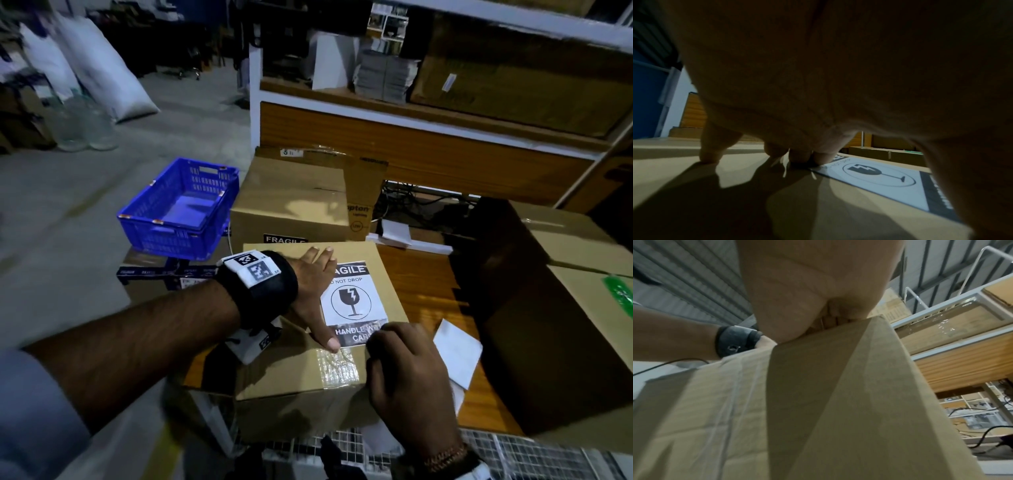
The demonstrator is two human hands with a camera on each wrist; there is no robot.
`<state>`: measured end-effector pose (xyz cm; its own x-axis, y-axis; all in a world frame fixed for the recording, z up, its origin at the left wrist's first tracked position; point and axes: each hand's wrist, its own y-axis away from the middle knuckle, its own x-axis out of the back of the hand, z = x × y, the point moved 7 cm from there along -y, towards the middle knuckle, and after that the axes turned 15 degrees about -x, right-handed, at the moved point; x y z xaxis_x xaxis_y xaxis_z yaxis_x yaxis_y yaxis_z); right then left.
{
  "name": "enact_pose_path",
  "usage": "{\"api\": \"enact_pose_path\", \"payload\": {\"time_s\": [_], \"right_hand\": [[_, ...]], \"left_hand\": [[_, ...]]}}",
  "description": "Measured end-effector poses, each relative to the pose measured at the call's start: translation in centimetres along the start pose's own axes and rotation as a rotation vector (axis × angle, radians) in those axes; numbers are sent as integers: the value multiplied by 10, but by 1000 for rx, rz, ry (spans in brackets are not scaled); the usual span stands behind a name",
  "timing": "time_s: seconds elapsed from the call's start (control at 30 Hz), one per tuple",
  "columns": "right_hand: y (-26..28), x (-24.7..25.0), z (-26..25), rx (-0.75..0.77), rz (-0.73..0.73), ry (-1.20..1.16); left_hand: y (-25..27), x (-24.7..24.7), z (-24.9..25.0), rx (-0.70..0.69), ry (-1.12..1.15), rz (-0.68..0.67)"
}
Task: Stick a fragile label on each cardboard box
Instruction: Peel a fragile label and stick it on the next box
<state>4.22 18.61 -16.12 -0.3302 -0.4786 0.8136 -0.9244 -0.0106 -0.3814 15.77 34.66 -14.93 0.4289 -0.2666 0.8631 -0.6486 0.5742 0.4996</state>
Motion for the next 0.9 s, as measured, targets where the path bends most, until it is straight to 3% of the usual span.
{"api": "enact_pose_path", "payload": {"time_s": [0.5,0.63,0.77,0.9], "right_hand": [[-11,15,8,-84,-137,98],[-11,5,-3,-26,-213,129],[-23,15,0,-100,-348,184],[-47,13,1,-113,-289,175]], "left_hand": [[-10,-9,-12,3,28,-27],[-16,-13,-17,2,22,-21],[-16,-15,-20,-3,22,-32],[-15,-13,-18,2,14,-35]]}}
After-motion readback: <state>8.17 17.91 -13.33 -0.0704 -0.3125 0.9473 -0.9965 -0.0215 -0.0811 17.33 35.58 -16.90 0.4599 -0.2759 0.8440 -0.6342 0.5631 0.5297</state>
